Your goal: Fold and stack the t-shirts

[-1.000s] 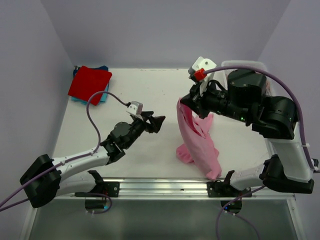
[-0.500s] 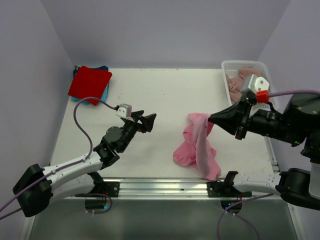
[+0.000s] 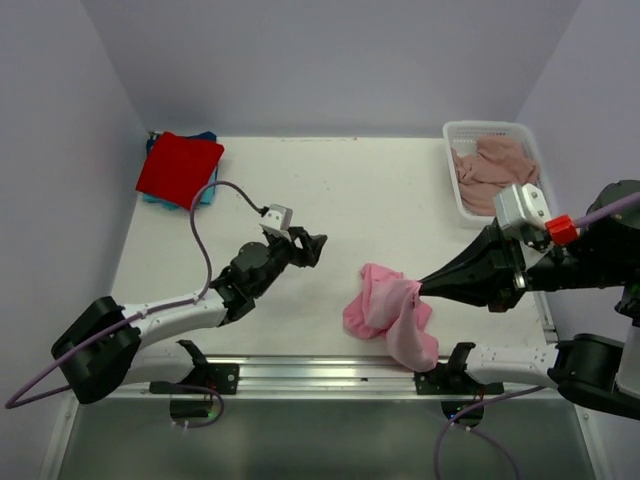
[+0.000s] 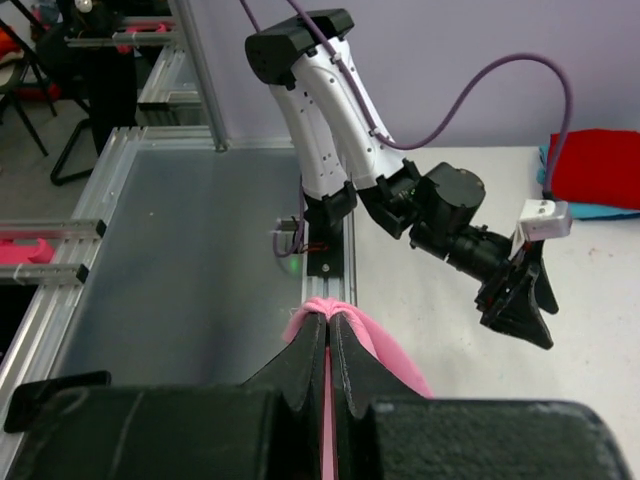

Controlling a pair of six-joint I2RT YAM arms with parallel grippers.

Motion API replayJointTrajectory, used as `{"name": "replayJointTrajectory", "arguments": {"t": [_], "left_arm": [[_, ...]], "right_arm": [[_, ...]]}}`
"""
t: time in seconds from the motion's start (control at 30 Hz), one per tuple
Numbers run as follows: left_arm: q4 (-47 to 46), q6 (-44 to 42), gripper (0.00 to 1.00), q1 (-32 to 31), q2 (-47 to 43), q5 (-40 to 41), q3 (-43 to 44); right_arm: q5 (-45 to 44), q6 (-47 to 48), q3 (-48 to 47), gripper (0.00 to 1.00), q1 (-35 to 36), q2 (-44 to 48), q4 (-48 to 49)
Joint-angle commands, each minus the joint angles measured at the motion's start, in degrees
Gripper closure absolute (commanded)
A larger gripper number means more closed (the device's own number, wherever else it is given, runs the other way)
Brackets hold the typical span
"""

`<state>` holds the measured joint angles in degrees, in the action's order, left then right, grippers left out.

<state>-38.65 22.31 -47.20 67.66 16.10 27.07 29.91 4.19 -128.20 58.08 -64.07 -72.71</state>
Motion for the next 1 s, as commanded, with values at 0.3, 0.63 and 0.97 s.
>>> {"name": "replayJointTrajectory", "arguments": {"t": [0.3, 0.63, 0.97], "left_arm": [[-2.0, -2.6, 0.32, 2.4, 14.5, -32.3, 10.7], [21.6, -7.0, 0.38, 3.0, 33.3, -54.1, 31.8], [45.2, -7.0, 0.41, 2.8, 42.1, -53.0, 42.9]], "right_arm": [[-7.8, 3.0, 3.7, 1.0, 0.1, -0.5, -3.5], [-12.2, 1.4, 4.7, 1.0, 0.1, -0.4, -1.8], [-15.1, 0.9, 7.3, 1.0, 0.1, -0.9, 0.5]]}}
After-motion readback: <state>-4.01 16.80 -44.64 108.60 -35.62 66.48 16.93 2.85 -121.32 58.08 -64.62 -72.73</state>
